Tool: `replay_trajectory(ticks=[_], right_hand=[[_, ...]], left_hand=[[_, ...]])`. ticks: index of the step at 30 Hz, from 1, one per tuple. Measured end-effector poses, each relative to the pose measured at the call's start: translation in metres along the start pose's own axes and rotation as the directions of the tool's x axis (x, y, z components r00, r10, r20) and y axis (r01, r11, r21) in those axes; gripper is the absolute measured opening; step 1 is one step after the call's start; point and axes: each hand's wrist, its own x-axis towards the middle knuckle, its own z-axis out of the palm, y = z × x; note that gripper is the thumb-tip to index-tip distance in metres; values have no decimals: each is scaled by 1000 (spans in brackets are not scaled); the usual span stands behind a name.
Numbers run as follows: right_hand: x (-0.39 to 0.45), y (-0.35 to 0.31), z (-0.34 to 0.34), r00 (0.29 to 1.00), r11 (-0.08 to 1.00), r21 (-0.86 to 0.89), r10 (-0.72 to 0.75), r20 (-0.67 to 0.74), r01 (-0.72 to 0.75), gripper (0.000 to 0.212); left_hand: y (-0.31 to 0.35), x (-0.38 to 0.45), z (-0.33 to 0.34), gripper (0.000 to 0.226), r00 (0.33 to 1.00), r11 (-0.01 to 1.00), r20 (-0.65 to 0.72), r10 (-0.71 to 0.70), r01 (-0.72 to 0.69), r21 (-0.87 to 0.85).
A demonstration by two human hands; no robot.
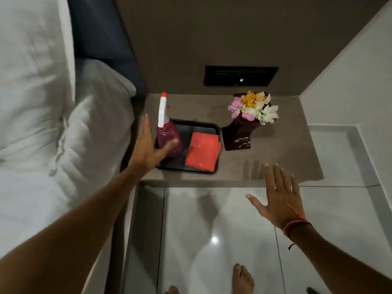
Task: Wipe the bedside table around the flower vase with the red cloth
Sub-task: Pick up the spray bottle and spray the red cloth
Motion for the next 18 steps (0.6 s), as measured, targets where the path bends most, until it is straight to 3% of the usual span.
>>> replay_trajectory(ticks=[3,5,8,11,13,15,18], right_hand=[[19,7,13,998,998,31,61,-23,-60,105],[31,9,18,997,997,36,64,-48,-62,105],[42,9,17,998,997,62,51,-46,-48,105],[48,8,6,995,993,87,80,-53,-75,104],[49,9,-2,994,991,98,97,-58,-91,104],[50,13,-11,993,992,92,97,-72,-91,103],[51,16,-23,991,988,110,116,-71,-107,103]], left_hand=[[7,33,12,84,979,969,-142,148,-172,-176],[18,55,16,60,953,958,-237,187,-231,-172],[27,75,20,58,943,955,-298,145,-212,-207],[31,77,21,41,927,957,-347,142,-219,-192],[38,55,17,37,940,969,-307,152,-204,-143],[49,23,14,25,945,960,-214,249,-271,-77],[75,-34,18,12,956,940,-22,293,-292,-178]])
